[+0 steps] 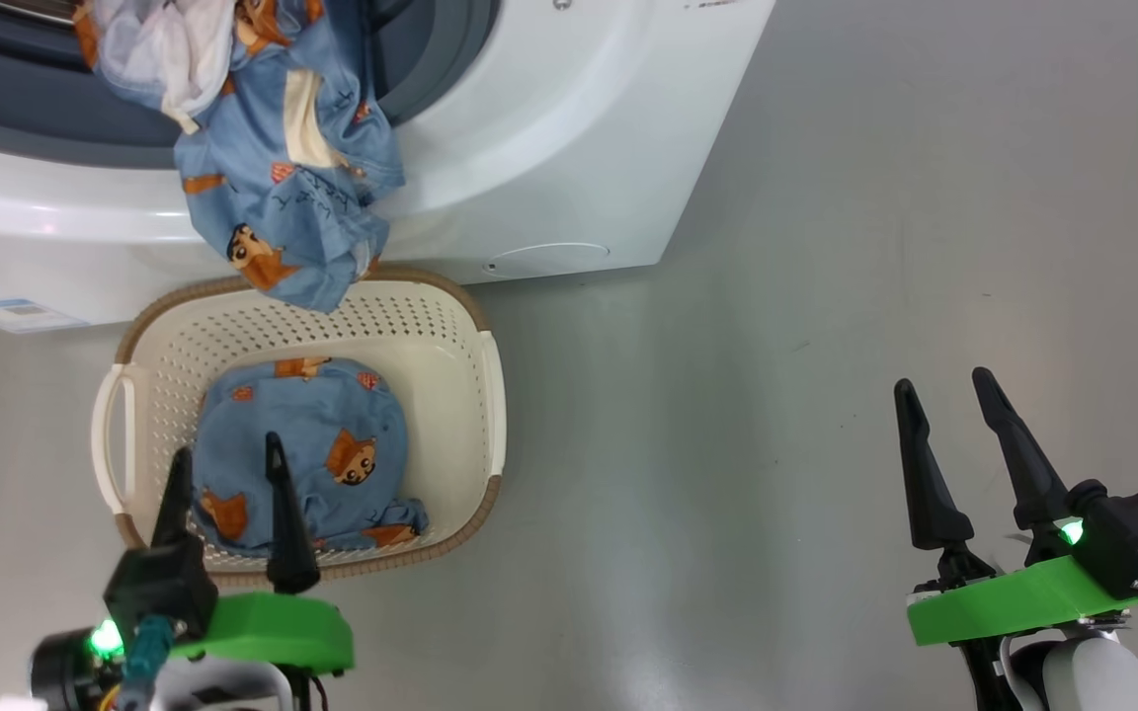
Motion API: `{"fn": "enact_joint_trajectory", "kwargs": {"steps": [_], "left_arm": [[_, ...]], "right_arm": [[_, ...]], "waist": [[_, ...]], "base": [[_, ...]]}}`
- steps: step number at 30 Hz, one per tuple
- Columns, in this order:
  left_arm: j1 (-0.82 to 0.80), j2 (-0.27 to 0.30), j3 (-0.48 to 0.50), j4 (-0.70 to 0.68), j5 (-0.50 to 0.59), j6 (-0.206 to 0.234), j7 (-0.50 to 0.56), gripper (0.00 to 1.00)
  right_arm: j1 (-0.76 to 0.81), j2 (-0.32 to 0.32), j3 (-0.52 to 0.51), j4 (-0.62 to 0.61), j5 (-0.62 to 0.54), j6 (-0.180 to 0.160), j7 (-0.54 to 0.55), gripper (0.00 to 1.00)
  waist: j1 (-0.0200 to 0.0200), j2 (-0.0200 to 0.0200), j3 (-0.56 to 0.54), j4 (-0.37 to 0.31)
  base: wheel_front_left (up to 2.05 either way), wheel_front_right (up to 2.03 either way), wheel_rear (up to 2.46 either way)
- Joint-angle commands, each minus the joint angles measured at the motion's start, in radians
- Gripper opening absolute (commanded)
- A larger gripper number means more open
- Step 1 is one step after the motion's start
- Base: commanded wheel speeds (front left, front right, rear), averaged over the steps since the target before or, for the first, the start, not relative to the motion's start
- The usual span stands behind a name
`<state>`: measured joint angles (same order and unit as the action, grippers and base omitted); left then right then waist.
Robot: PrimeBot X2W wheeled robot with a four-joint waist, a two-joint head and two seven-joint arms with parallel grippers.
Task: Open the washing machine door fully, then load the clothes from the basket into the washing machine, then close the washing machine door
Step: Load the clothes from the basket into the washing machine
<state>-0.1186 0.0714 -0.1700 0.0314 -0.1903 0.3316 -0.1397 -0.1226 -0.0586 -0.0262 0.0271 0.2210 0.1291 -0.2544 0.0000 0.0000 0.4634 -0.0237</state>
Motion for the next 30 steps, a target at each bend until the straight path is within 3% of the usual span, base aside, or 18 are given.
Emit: {"fn": "enact_joint_trajectory", "kwargs": {"steps": [1,18,30], "left_arm": [[0.026,0.008,0.021,-0.048,-0.002,0.015,-0.006,1.0],[0.041,0.013,-0.01,-0.086,0.001,0.02,-0.005,1.0],[-0.205,0.006,-0.018,0.063,-0.031,-0.023,-0.016,1.0]], "right_arm": [[0.01,-0.006,0.025,-0.027,-0.017,0.002,-0.007,1.0],[0.033,-0.009,0.028,-0.021,-0.038,0.002,-0.007,1.0],[0.007,-0.005,0.04,-0.014,-0.042,0.002,-0.007,1.0]], "waist": [[0.0,0.0,0.002,-0.004],[0.0,0.0,0.008,-0.018],[0.0,0.0,0.073,-0.055]], "base": [[0.0,0.0,0.0],[0.0,0.0,0.0],[0.0,0.0,0.0]]}}
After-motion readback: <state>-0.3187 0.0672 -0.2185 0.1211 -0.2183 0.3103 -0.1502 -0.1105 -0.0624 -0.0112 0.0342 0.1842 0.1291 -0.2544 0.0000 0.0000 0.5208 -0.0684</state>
